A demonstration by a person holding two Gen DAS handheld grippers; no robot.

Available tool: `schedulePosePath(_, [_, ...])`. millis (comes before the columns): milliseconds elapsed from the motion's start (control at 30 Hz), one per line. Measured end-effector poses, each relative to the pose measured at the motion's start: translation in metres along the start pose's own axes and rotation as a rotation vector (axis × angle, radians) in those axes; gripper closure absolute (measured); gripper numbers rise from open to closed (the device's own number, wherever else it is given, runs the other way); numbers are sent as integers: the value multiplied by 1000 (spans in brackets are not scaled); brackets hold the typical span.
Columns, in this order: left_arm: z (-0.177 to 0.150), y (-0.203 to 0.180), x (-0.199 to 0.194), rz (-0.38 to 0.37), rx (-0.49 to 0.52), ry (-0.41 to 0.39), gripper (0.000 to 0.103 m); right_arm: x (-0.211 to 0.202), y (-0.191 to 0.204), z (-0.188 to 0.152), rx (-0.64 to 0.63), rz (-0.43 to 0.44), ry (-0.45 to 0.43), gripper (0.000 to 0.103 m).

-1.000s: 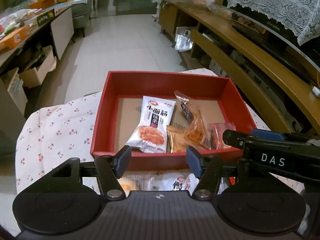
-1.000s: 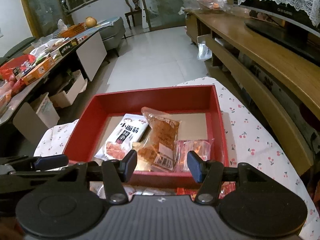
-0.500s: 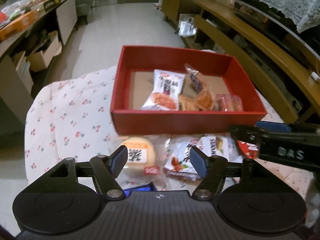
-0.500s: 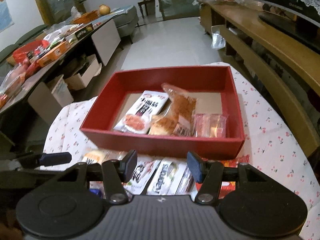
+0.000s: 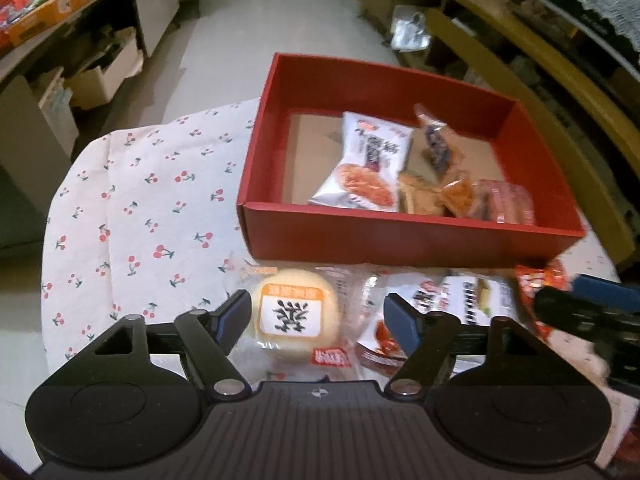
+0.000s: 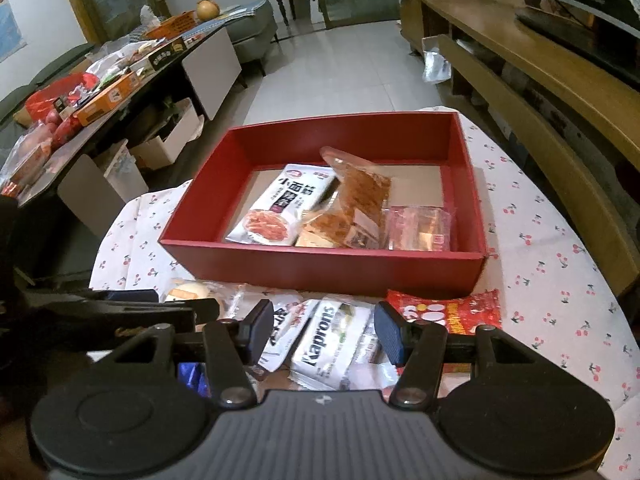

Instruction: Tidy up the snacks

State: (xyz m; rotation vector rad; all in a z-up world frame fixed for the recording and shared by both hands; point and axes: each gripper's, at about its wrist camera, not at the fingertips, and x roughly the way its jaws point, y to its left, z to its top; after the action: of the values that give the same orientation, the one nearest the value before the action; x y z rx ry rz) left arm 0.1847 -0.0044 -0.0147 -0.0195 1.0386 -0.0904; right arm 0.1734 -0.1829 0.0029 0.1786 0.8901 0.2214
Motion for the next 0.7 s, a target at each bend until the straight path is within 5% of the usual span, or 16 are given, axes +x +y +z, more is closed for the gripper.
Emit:
schedulePosePath(333, [0,-5,21,76,43,35,18,-1,-45,-5,83,-69,35,40])
schedulePosePath(700, [-6,-3,2,39,62,13,43,6,-69,-6,130,-101,74,40])
